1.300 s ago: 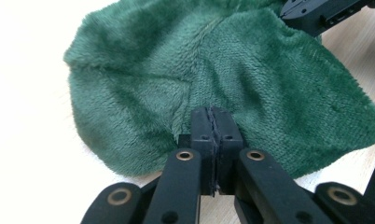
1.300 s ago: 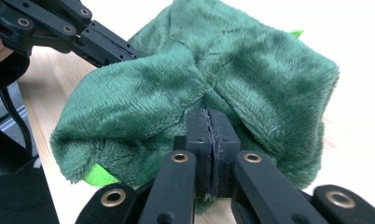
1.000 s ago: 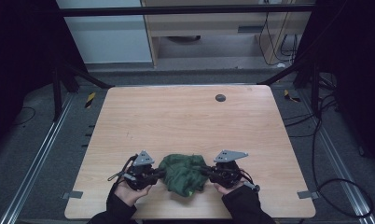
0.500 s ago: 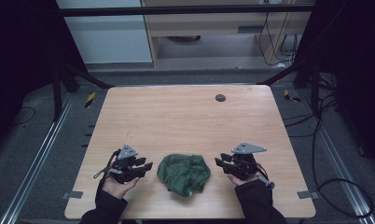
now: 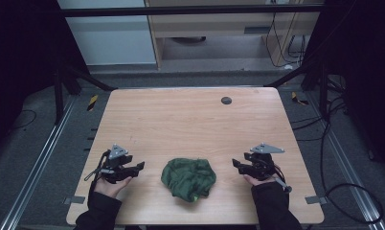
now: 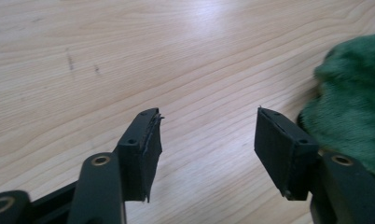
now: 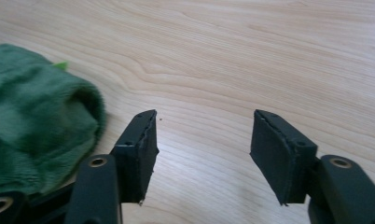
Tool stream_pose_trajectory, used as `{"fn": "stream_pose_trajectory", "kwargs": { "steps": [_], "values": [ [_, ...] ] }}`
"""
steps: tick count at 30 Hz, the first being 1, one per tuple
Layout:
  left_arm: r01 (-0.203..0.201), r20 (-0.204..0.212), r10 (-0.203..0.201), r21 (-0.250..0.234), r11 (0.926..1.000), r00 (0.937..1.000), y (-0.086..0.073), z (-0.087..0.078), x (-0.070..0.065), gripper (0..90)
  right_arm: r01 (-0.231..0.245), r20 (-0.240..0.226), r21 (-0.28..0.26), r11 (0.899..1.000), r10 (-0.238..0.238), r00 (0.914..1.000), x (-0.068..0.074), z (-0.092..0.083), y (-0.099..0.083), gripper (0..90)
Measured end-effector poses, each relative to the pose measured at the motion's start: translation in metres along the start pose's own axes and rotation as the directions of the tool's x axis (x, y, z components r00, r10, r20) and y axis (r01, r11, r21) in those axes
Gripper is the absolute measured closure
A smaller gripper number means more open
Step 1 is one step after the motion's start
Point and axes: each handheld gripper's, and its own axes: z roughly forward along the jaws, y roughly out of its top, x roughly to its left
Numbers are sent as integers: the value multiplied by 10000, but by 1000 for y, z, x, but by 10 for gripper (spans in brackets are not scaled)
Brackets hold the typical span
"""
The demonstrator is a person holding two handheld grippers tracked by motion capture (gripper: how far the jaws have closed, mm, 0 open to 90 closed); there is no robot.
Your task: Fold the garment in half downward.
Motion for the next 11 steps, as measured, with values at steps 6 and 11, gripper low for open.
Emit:
{"fn": "stream_pose_trajectory", "kwargs": {
  "steps": [6, 11],
  "values": [
    [235, -206, -231, 187, 9995, 9995, -5, 2, 15, 340, -83, 521, -8, 10000, 84, 9986, -13, 1, -3, 341],
    [295, -437, -292, 72, 9995, 9986, -6, 2, 23, 299, -400, 813, -104, 9991, 407, 9959, -22, 0, -5, 286]
  ]
}}
